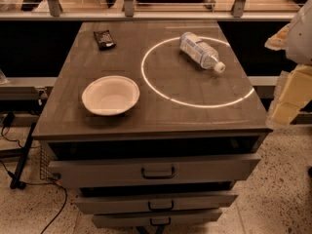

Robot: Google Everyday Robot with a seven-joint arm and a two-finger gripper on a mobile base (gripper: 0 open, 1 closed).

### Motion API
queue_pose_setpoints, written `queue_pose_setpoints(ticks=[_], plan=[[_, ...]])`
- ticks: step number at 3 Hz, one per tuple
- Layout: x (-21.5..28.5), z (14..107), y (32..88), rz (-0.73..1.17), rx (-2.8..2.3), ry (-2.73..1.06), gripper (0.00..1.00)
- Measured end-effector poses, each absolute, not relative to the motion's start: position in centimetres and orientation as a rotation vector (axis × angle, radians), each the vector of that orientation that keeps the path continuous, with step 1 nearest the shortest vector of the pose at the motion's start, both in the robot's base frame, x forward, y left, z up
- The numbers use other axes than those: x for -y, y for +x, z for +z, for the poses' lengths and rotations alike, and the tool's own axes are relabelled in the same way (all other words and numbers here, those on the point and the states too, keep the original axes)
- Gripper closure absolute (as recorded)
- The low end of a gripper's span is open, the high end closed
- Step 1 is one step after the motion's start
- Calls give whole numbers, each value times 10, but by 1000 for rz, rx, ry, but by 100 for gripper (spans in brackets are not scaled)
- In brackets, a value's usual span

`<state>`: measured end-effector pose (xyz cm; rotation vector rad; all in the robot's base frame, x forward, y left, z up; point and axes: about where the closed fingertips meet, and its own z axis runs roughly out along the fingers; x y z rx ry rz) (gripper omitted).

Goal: Pick blue plastic bottle

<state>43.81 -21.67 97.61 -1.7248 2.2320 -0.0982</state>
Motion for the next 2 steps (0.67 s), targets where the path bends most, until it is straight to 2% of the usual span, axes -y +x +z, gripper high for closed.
queue_pose_setpoints(ticks=[1, 2], plan=[[217, 976, 438, -99, -2231, -1724, 0], [217, 974, 462, -98, -2214, -1718, 0]])
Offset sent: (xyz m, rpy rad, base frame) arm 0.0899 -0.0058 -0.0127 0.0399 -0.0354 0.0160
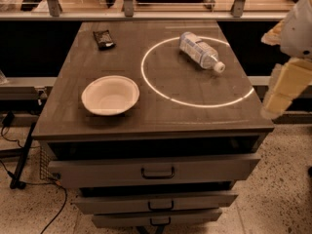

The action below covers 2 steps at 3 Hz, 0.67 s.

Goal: Pick blue plastic bottle

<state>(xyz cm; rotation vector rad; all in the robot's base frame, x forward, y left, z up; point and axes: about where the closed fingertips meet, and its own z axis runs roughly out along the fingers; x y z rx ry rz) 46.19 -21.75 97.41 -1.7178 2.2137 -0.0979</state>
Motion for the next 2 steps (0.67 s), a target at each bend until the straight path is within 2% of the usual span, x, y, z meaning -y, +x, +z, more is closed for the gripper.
queue_pose_setpoints(ticks=[2], plan=[[220, 941, 600, -39, -2183, -1567, 0]])
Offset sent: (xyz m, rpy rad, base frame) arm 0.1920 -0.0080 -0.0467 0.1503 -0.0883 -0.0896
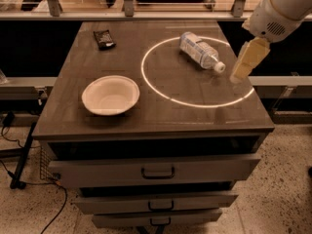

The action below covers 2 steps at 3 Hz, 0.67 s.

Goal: Pick blue plastic bottle

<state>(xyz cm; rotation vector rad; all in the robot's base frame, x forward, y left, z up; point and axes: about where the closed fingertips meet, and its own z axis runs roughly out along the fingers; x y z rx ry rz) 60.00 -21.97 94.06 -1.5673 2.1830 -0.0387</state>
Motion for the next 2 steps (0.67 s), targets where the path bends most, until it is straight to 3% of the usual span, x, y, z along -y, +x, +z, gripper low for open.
queue_pose_setpoints(ticks=[2], plan=[[192, 906, 671, 81, -2187, -1385, 0]])
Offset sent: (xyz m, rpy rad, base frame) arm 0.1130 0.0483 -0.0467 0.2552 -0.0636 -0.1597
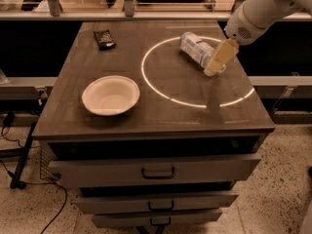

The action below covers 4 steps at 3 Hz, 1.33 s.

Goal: Pick blue plastic bottle

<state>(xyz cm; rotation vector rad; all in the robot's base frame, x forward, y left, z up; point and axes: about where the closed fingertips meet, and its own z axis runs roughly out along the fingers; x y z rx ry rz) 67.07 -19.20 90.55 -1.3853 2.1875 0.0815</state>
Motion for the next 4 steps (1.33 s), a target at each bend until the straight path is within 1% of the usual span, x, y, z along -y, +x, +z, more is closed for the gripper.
queue_pose_setpoints(ticks=[1, 2, 3, 4], plan=[[172, 883, 712, 148, -2215, -1236, 0], [163, 871, 733, 197, -2238, -1153, 0], [164, 855, 748, 244, -2262, -1099, 27], [167, 850, 751, 268, -2266, -1090, 50]])
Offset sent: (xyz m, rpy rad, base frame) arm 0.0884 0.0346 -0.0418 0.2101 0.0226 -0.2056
